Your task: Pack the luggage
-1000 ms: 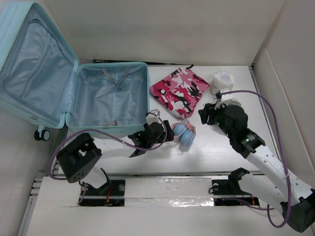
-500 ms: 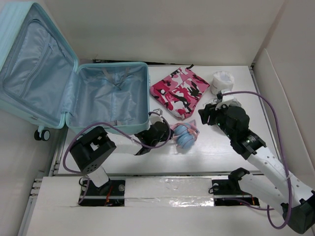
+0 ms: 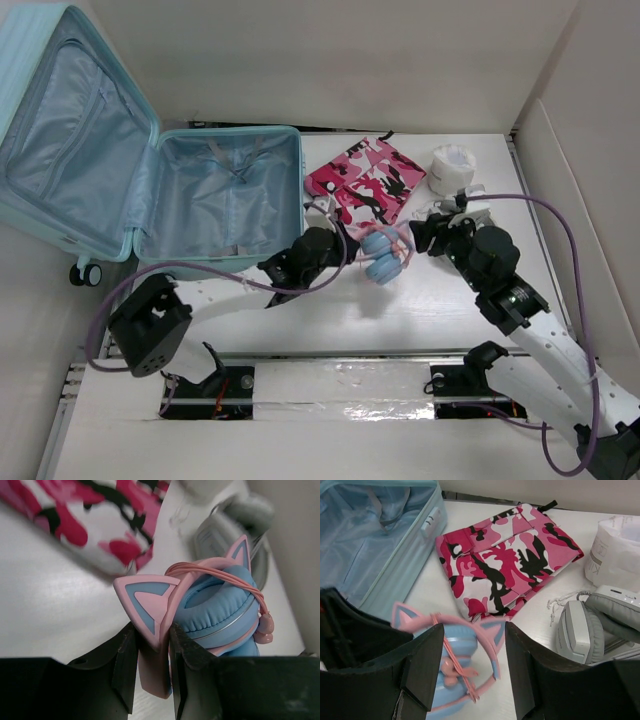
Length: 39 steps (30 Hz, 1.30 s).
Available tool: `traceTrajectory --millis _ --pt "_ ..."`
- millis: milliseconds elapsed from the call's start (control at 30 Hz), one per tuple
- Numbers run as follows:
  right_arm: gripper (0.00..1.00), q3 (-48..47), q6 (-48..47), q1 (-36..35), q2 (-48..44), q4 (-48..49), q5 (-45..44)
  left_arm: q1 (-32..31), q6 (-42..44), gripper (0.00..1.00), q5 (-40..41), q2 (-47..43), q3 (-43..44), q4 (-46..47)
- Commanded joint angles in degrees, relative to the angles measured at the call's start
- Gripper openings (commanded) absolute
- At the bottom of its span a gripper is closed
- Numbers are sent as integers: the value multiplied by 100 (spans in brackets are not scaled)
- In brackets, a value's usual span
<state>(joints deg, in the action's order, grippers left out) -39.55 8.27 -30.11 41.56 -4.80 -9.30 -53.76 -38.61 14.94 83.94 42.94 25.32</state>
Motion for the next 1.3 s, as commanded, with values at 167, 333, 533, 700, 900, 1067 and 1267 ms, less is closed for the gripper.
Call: traceTrajectory --millis 167,333,533,700,900,1067,1267 --pt "57 255 210 -48 -360 629 -345 1691 126 0 149 -1494 664 395" --pt "56 307 175 -101 -245 585 -213 3202 -488 0 387 -1469 488 351" --pt "18 343 131 -101 45 647 -248 4372 -771 0 598 -618 751 -26" --pt "18 404 139 -101 45 576 -475 5032 -806 0 395 -133 1014 -535" --pt "18 387 87 -101 63 533 -555 5270 -946 45 98 70 936 -607" --pt "19 334 148 -101 107 497 -835 5481 -1070 73 -105 0 839 -607" --pt "48 466 508 -101 387 251 -1712 5210 -939 80 -281 -782 733 -222"
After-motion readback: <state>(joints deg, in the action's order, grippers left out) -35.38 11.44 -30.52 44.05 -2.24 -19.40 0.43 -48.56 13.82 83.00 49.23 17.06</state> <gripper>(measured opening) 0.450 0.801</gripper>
